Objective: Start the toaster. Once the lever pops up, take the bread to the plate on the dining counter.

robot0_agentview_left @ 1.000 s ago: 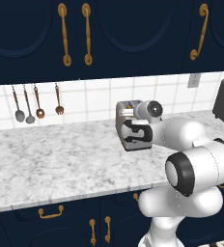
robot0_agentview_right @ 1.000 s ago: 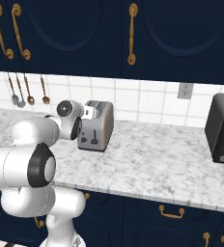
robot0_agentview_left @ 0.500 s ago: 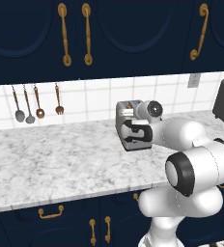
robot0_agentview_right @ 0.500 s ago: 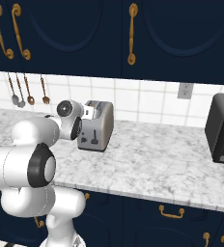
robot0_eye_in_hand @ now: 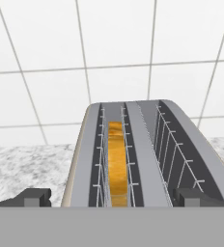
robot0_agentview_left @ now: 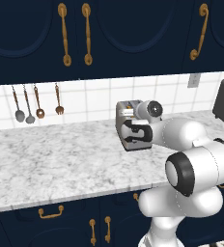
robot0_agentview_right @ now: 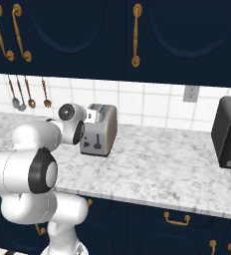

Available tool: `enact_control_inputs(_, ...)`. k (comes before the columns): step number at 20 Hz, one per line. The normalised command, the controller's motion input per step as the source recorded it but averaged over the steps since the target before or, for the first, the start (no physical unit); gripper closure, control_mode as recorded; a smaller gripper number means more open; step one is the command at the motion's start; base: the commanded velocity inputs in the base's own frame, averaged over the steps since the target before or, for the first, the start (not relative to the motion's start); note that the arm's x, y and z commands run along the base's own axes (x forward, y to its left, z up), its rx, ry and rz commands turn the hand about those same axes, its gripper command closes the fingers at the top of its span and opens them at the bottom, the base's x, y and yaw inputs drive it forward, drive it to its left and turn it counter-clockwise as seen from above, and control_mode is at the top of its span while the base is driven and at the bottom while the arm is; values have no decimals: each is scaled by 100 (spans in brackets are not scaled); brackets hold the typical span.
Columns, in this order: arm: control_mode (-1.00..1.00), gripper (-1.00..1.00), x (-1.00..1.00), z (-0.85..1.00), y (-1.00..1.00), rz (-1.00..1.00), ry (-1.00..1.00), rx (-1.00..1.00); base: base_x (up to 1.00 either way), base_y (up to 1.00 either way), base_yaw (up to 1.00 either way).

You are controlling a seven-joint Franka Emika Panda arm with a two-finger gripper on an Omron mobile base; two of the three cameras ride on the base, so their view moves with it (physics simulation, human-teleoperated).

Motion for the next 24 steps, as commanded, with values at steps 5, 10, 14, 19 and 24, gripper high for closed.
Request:
enact_control_inputs(5,-100,-100,0,0,0,0,0,0,0,0,0)
enact_control_inputs(10,-100,-100,0,0,0,0,0,0,0,0,0)
enact_control_inputs(14,-100,-100,0,0,0,0,0,0,0,0,0)
enact_control_inputs(19,-100,-100,0,0,0,0,0,0,0,0,0)
enact_control_inputs(24,-100,-100,0,0,0,0,0,0,0,0,0)
